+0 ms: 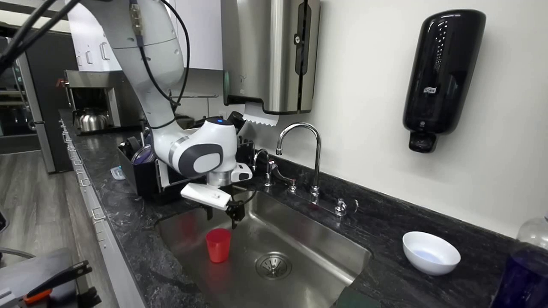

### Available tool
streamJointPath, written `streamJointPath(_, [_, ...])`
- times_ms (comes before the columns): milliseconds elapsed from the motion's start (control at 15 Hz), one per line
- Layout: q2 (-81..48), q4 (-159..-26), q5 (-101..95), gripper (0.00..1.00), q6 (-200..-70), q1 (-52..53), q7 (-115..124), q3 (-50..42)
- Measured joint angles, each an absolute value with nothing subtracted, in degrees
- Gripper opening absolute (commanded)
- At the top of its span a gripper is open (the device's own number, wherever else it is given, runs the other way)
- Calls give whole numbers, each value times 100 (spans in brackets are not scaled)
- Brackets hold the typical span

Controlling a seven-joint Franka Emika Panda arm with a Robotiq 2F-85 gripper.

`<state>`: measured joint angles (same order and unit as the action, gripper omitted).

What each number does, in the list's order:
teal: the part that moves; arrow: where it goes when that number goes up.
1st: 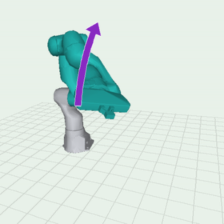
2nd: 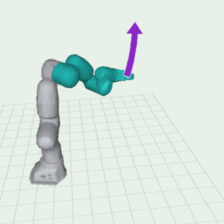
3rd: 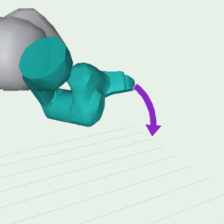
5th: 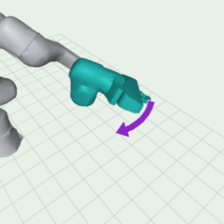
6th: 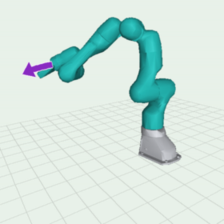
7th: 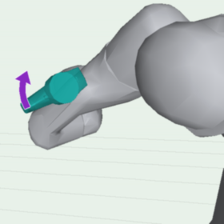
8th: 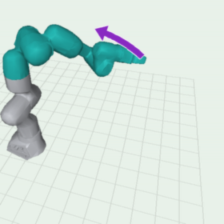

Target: Put the red cup in the sink

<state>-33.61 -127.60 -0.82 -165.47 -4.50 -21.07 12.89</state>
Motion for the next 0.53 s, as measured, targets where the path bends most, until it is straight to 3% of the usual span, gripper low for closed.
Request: streamJointPath(533, [-1786,-13454,378,100,-14804,-448,-2112,1581])
